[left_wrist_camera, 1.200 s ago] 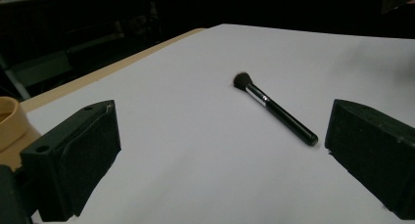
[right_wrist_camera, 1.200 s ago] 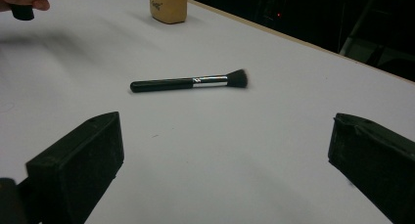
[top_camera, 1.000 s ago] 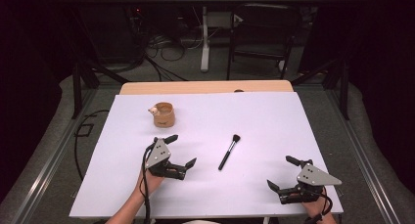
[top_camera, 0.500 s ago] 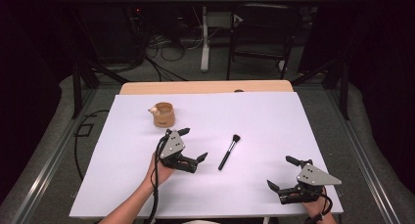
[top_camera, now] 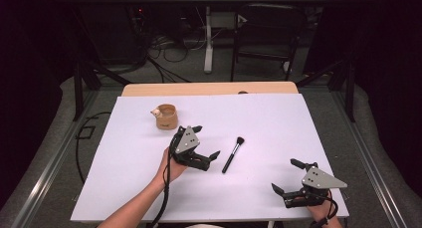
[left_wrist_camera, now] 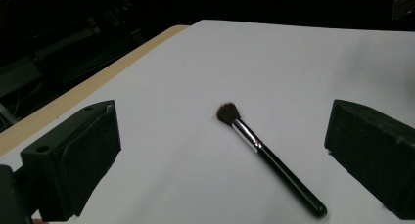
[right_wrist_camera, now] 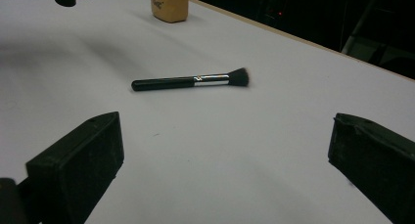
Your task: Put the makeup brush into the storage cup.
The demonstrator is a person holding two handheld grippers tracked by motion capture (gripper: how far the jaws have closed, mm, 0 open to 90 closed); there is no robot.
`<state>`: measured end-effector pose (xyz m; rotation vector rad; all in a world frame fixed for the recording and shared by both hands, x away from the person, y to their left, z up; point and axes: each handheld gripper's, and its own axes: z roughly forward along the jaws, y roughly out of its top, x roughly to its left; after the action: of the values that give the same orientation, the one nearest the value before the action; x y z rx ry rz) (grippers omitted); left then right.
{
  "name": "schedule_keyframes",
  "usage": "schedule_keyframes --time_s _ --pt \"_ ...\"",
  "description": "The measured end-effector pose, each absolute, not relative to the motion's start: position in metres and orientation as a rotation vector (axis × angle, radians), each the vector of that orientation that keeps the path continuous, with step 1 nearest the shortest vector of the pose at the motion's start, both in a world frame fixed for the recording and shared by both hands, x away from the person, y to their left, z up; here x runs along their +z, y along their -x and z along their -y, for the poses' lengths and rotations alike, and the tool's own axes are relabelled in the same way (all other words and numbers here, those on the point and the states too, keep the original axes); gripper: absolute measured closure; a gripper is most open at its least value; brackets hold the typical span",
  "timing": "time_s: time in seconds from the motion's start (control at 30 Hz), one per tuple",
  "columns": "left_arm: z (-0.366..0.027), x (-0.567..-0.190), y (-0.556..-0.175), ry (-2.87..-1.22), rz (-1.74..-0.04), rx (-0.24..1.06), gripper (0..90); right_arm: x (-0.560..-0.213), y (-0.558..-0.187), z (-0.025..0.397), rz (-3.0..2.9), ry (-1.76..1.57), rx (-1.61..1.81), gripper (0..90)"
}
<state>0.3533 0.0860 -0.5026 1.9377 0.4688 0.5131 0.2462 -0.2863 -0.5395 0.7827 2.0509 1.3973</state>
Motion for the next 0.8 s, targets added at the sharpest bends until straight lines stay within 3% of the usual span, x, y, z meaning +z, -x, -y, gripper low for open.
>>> schedule_keyframes --time_s 0.8 --pt "-0.044 -0.492 -0.375 -2.054 -0.531 0.478 0.3 -0.540 -0.246 0.286 -2.054 -0.782 1.398 0.0"
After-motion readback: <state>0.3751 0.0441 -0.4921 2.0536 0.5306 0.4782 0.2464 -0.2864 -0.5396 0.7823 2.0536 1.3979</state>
